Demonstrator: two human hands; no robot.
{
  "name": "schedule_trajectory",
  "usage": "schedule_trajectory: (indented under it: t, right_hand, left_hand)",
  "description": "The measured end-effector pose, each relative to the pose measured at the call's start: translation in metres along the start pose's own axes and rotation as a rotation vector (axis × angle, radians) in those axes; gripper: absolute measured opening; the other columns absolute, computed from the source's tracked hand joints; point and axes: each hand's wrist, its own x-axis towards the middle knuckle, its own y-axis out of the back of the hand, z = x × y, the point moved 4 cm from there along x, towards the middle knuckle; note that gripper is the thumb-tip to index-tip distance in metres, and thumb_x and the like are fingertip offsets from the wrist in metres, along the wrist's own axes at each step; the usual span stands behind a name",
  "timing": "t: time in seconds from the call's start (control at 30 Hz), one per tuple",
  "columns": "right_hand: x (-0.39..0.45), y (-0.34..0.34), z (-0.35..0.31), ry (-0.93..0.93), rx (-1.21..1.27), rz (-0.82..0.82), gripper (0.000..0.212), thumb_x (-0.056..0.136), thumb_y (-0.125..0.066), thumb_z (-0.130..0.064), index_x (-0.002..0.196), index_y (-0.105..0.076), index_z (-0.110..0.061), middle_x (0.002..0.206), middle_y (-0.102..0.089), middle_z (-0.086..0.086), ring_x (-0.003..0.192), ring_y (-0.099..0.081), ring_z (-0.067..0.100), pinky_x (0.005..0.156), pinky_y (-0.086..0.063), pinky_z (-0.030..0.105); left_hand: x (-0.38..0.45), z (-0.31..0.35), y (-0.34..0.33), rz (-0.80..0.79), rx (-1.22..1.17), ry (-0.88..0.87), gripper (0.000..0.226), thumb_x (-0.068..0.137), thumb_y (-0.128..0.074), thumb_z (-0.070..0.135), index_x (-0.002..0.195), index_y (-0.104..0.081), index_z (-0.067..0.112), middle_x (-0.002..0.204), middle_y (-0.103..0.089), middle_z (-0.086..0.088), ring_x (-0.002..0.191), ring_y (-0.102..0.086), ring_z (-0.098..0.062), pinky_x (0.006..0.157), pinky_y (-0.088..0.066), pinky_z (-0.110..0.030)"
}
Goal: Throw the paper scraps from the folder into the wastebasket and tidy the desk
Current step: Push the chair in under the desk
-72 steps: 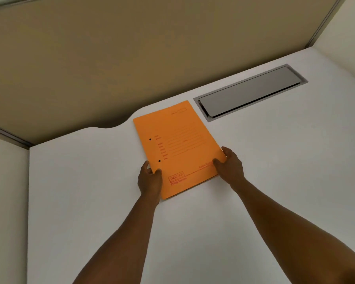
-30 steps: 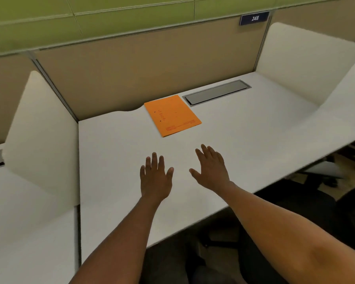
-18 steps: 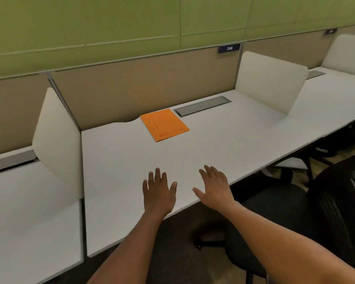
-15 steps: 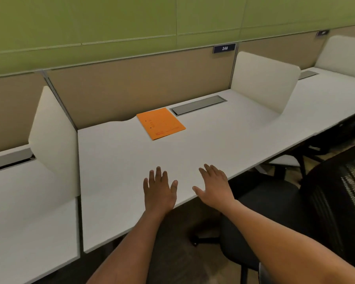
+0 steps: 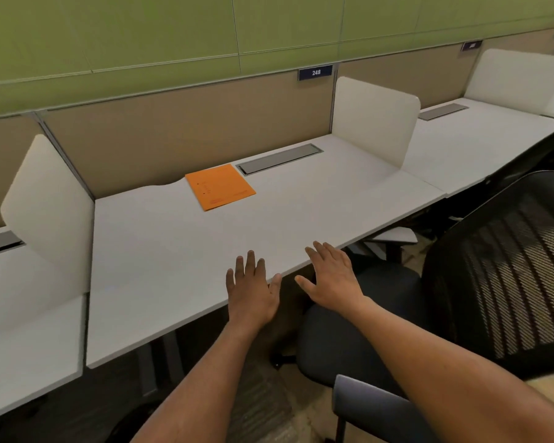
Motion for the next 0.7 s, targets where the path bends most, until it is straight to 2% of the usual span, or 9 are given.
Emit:
schedule_trajectory:
  t: [0.33, 0.57, 0.7]
  right_hand:
    - [-0.027, 0.096, 0.13, 0.161, -0.013, 0.053, 0.073, 0.092, -0.043, -0.06, 0.151, -0.025, -0.02, 0.158, -0.028, 0.005, 0.146, -0.021, 0.025, 0.118, -0.011, 0.047]
    - [-0.033, 0.175, 0.233, 0.074, -0.072, 0.09, 0.071, 0.091, -0.042, -0.063, 0.147, -0.033, -0.02, 0.15, -0.042, 0.005, 0.138, -0.035, 0.027, 0.115, -0.018, 0.048]
    - [-0.053, 0.205, 0.28, -0.026, -0.074, 0.104, 0.072, 0.091, -0.041, -0.065, 0.147, -0.035, -0.02, 0.15, -0.042, 0.006, 0.139, -0.035, 0.027, 0.115, -0.016, 0.047]
  left_hand:
    - [-0.066, 0.168, 0.005, 0.123, -0.042, 0.056, 0.064, 0.099, -0.026, 0.057, 0.152, -0.026, 0.022, 0.165, -0.007, -0.003, 0.151, 0.003, -0.024, 0.119, 0.005, -0.046]
    - [-0.089, 0.277, 0.023, 0.136, -0.046, -0.017, 0.064, 0.098, -0.028, 0.058, 0.152, -0.026, 0.024, 0.164, -0.011, -0.002, 0.151, 0.001, -0.023, 0.118, 0.007, -0.045]
    - [-0.099, 0.332, 0.031, 0.123, -0.073, -0.119, 0.062, 0.099, -0.032, 0.056, 0.152, -0.027, 0.024, 0.163, -0.016, -0.002, 0.151, -0.004, -0.023, 0.119, 0.004, -0.045]
